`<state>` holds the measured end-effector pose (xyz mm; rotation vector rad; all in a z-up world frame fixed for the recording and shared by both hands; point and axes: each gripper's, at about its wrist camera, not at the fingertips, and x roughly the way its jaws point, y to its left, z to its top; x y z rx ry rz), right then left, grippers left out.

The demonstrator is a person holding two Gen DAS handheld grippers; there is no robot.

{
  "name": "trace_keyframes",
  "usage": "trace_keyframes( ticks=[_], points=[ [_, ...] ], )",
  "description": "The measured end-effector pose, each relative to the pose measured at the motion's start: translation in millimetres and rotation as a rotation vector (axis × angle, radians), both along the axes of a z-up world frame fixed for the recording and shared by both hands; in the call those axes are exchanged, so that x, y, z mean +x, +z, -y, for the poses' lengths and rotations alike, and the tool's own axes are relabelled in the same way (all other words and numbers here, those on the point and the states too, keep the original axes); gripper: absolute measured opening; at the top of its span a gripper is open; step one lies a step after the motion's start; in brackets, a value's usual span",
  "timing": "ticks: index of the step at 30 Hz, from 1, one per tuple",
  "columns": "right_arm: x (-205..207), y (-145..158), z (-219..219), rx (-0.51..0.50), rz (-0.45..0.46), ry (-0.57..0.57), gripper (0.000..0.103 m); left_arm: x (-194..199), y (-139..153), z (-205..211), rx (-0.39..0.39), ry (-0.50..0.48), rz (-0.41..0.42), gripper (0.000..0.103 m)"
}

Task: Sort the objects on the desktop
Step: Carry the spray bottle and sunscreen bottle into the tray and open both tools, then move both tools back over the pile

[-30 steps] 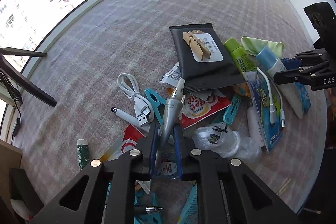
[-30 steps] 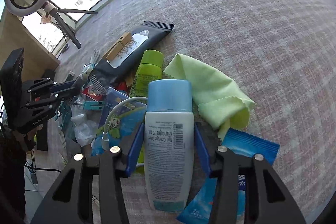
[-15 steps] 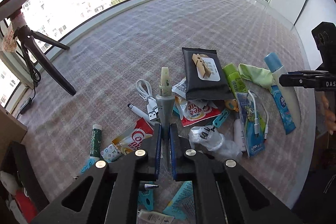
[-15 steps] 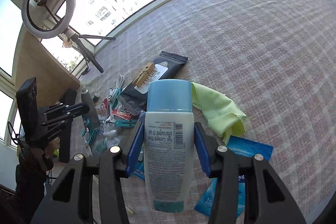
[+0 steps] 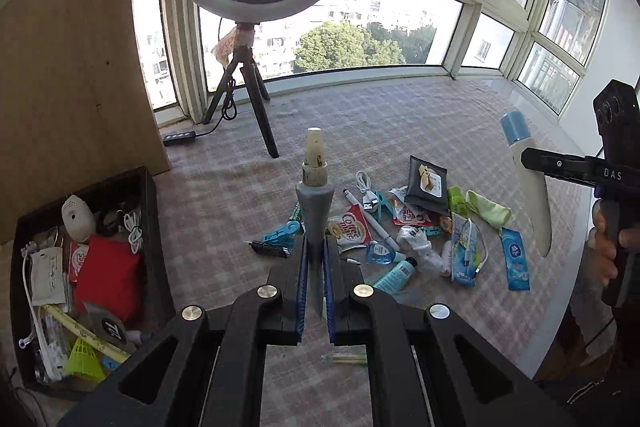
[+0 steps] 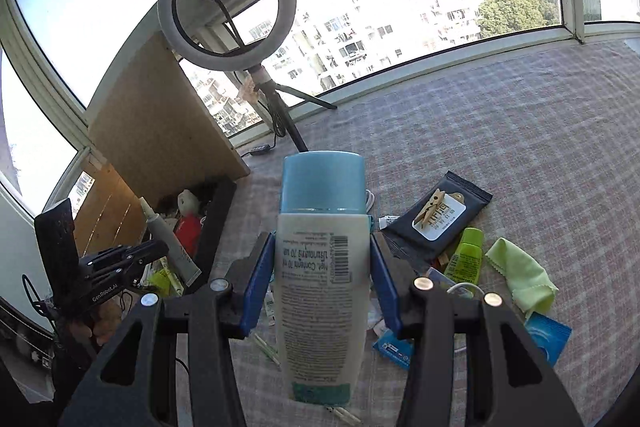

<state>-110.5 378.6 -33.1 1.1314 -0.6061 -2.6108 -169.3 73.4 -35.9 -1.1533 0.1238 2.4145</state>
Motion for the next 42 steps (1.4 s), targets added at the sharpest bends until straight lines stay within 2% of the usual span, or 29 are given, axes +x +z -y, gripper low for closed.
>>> trace_keyframes(
  ticks=[7, 11, 15, 22, 29, 30, 31, 32, 33, 34, 42],
  points=[
    [-25, 14, 104, -0.046, -0.039, 0.162, 0.046, 26, 9, 129, -0.048, 0.216, -0.013, 0.007],
    [-41, 15, 172, -0.068, -0.047, 0.249, 0.046, 32, 10, 189, -0.074, 0.299, -0.013, 0.007],
    [-58, 15, 232, -0.072, -0.047, 0.315, 0.046, 30, 10, 231, -0.07, 0.339, -0.022, 0.007],
    [-106, 16, 307, -0.008, -0.053, 0.359, 0.046, 8, 10, 257, -0.053, 0.322, -0.047, 0.007],
    [-158, 11, 352, 0.035, -0.041, 0.385, 0.047, -33, 0, 262, -0.035, 0.305, -0.045, 0.007],
    [-165, 9, 356, 0.043, -0.031, 0.394, 0.054, -39, -2, 260, -0.047, 0.304, -0.051, 0.008],
    [-170, 7, 360, 0.055, -0.024, 0.396, 0.059, -43, -3, 259, -0.063, 0.317, -0.063, 0.009],
    [-174, 6, 362, 0.068, -0.024, 0.387, 0.063, -48, -5, 259, -0.077, 0.338, -0.066, 0.02],
    [-176, 5, 363, 0.076, -0.029, 0.381, 0.064, -52, -7, 259, -0.084, 0.355, -0.063, 0.038],
    [-178, 4, 363, 0.081, -0.031, 0.38, 0.064, -54, -7, 260, -0.077, 0.367, -0.066, 0.043],
    [-181, -6, 337, 0.073, -0.009, 0.337, 0.064, -52, -10, 261, -0.05, 0.374, -0.063, 0.042]
  ],
)
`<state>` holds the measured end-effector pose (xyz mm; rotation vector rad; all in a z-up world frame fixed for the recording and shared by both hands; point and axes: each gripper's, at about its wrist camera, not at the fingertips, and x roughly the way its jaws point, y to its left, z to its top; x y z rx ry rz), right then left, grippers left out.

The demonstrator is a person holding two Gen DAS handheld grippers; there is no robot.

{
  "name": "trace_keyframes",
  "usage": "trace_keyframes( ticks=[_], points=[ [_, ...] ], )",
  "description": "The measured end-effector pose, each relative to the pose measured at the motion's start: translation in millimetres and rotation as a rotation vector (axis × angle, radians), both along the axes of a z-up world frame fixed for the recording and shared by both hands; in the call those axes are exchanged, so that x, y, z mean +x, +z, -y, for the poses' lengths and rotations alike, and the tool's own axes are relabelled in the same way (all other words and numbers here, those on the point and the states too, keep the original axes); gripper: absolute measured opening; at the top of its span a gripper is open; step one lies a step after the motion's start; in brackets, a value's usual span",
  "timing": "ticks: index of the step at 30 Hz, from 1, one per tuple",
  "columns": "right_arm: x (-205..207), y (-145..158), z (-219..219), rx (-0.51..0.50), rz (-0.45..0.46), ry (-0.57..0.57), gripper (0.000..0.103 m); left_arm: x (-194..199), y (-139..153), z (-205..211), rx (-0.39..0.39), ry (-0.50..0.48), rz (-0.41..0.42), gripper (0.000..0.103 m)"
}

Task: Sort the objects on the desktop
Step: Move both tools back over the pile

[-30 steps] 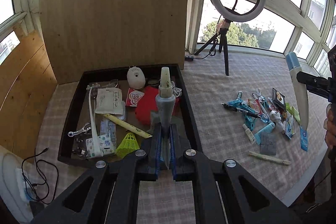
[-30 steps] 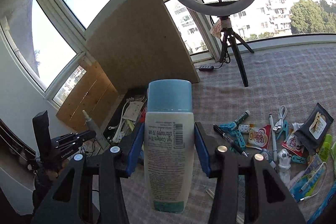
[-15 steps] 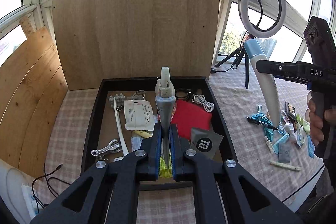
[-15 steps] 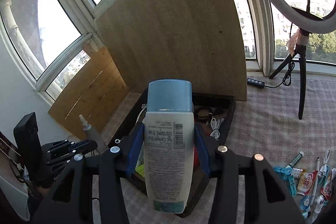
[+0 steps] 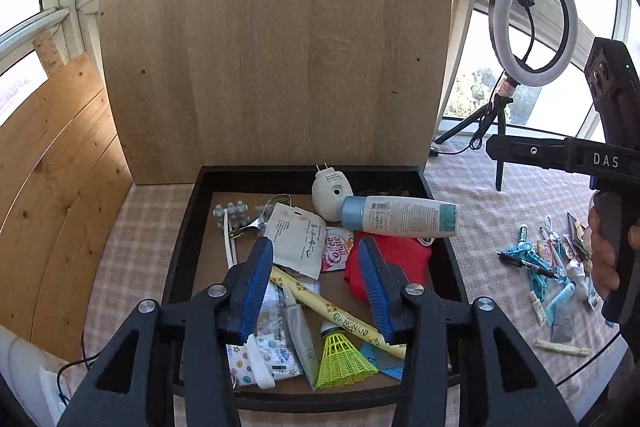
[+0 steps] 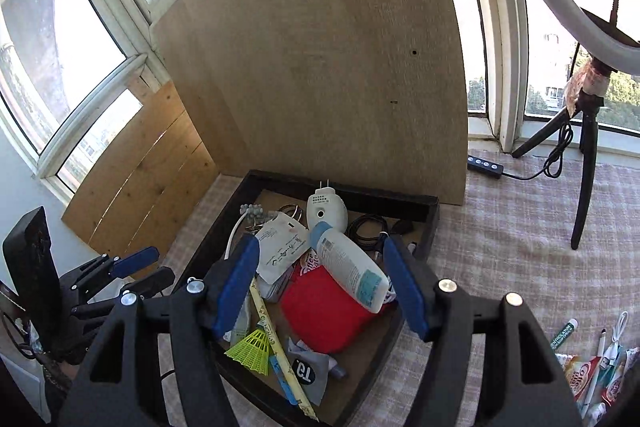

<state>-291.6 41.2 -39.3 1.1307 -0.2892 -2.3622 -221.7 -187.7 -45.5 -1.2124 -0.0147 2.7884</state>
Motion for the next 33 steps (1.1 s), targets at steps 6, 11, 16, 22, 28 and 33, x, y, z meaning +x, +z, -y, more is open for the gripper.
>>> trace_keyframes(
  ticks=[6, 11, 16, 22, 28, 33],
  points=[
    [11, 2, -33, 0.014, -0.011, -0.035, 0.064, 7, -2, -6, -0.007, 0.0, 0.011, 0.042],
    [32, 15, -82, 0.056, -0.069, -0.088, 0.064, 16, -3, -18, 0.007, -0.017, 0.016, 0.042],
    [67, 29, -148, 0.117, -0.151, -0.147, 0.068, 27, -5, -47, 0.017, -0.074, 0.025, 0.042],
    [109, 29, -214, 0.271, -0.167, -0.229, 0.071, 36, -14, -104, 0.014, -0.19, 0.072, 0.042],
    [136, 12, -278, 0.245, -0.067, -0.293, 0.071, 42, -23, -161, 0.025, -0.273, 0.123, 0.042],
    [160, -12, -303, 0.194, 0.024, -0.247, 0.071, 48, -34, -204, 0.051, -0.314, 0.166, 0.042]
  ],
)
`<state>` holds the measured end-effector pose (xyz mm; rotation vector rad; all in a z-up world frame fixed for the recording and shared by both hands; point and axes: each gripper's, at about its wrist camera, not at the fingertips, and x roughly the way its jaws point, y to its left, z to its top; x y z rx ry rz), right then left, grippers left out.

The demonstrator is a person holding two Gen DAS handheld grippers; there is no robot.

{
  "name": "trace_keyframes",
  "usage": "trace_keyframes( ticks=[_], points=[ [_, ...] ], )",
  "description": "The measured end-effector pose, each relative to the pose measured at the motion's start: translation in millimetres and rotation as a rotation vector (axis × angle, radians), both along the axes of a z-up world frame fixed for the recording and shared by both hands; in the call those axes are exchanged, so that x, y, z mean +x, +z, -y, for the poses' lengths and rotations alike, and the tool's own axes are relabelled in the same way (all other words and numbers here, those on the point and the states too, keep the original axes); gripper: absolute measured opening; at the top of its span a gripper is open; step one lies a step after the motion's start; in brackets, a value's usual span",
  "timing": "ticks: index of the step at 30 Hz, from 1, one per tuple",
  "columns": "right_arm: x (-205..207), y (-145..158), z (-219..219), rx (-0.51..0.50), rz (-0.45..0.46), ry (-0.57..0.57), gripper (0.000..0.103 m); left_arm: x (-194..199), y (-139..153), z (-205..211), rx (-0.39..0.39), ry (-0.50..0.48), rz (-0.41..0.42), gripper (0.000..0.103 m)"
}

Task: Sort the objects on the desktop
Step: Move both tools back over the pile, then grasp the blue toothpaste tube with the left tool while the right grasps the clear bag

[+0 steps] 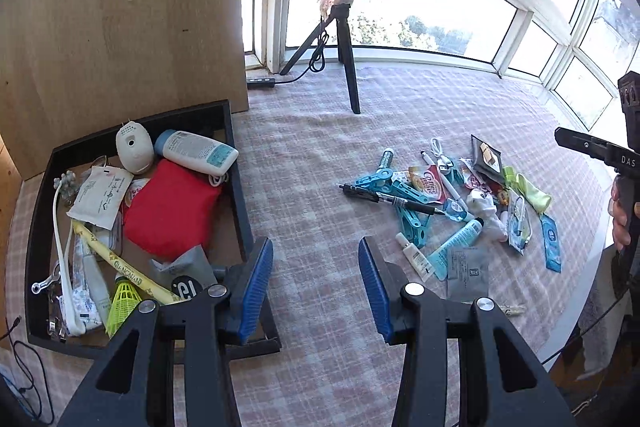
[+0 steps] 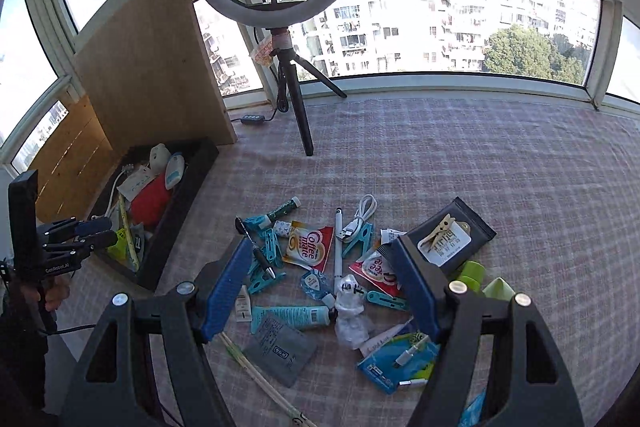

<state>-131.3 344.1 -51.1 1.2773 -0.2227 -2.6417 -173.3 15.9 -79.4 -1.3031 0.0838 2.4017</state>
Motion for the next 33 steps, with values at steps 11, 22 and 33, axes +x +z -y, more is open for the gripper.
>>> trace_keyframes(
  ticks=[11, 22, 33],
  points=[
    [49, -92, 28, -0.066, 0.199, 0.096, 0.071, 46, -55, -94, -0.095, -0.277, 0.08, 0.042],
    [71, -83, -49, -0.001, 0.159, -0.066, 0.071, 35, -49, -144, -0.146, -0.391, 0.032, 0.042],
    [55, -83, -53, -0.063, 0.142, -0.045, 0.053, -1, -82, -221, -0.214, -0.518, 0.088, 0.042]
  ],
)
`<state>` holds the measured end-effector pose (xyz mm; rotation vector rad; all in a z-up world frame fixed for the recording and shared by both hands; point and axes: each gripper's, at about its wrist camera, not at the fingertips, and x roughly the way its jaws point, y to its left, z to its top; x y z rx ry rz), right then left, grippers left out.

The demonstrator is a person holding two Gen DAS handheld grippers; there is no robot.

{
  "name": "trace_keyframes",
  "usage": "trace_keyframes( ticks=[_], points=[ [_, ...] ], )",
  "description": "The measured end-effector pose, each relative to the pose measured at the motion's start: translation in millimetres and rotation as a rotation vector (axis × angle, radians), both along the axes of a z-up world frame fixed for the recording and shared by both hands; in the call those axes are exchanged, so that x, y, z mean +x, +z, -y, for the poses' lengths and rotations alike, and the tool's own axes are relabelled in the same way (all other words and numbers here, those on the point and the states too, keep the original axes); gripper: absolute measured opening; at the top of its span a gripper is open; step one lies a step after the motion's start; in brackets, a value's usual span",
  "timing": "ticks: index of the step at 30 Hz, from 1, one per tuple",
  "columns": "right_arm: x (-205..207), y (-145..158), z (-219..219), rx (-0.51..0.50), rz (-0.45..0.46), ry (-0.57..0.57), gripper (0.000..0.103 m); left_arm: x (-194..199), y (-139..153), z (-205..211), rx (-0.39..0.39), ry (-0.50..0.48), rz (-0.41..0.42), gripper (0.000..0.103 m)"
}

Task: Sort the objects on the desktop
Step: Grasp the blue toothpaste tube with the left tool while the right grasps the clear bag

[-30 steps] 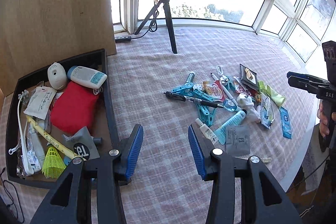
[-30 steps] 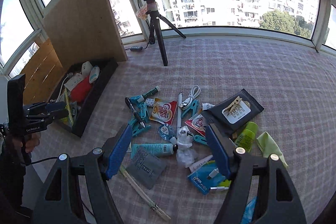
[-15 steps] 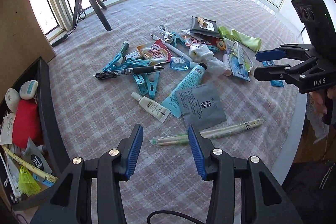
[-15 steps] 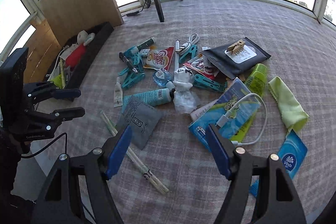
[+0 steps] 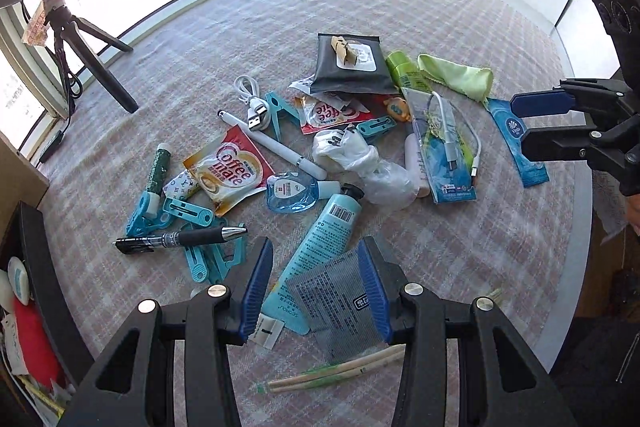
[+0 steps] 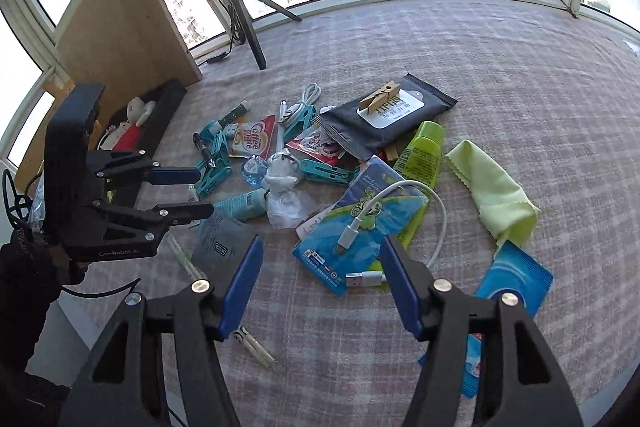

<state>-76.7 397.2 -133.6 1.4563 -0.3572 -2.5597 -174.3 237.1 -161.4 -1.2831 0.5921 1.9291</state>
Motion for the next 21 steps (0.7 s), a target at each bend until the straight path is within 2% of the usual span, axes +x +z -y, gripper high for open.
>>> trace_keyframes(
  ticks=[11, 14, 19, 21],
  points=[
    [-66, -35, 40, 0.039, 0.066, 0.124, 0.051, -13, -32, -21, -0.065, -0.089, 0.076, 0.04],
    [-78, -46, 44, 0.05, 0.093, 0.138, 0.048, -17, -40, -19, -0.053, -0.074, 0.109, 0.038],
    [-92, -63, 53, 0.06, 0.129, 0.162, 0.048, -15, -41, -17, -0.023, -0.072, 0.093, 0.034],
    [-94, -67, 54, 0.053, 0.131, 0.161, 0.043, -14, -41, -14, -0.005, -0.06, 0.093, 0.031]
  ],
)
